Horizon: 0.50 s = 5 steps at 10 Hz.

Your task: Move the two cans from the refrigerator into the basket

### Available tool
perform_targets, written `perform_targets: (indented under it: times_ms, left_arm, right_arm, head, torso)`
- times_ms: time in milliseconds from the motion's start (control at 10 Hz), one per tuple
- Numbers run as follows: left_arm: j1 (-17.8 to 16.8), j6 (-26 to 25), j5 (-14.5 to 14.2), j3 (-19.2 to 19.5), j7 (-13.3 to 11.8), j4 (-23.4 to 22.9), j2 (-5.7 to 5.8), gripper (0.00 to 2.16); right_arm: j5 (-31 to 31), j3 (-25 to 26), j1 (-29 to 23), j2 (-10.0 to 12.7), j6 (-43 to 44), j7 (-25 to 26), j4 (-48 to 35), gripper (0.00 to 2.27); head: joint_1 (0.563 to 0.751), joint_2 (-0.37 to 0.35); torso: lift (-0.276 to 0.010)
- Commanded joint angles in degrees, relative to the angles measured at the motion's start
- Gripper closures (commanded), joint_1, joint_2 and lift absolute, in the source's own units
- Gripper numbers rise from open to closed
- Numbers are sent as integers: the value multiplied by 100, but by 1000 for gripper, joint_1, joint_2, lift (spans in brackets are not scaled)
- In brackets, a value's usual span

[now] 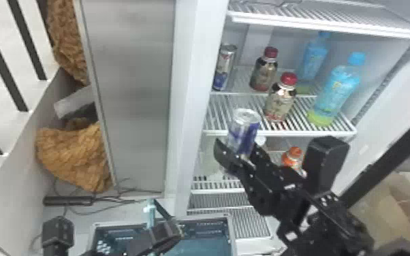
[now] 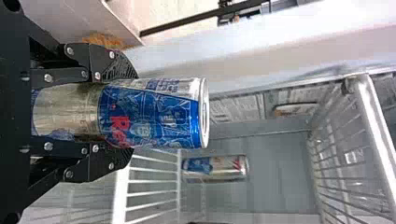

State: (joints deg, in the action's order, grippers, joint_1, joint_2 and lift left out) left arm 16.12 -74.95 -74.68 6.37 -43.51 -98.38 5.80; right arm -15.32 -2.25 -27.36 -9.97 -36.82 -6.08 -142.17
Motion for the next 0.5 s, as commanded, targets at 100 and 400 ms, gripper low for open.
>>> perform_targets:
  times_ms: [100, 400]
  left_arm:
    - [5, 0, 7, 2, 0, 1, 0, 1191]
    - [5, 0, 7, 14, 0, 1, 0, 1191]
  right_arm:
    - [-193, 168, -498, -5, -579, -148, -527, 1220]
    - [-399, 282, -1075, -5, -1183, -420, -963, 1220]
  head:
    - [695, -193]
    - [695, -193]
  torso:
    - [-31]
    - [-31]
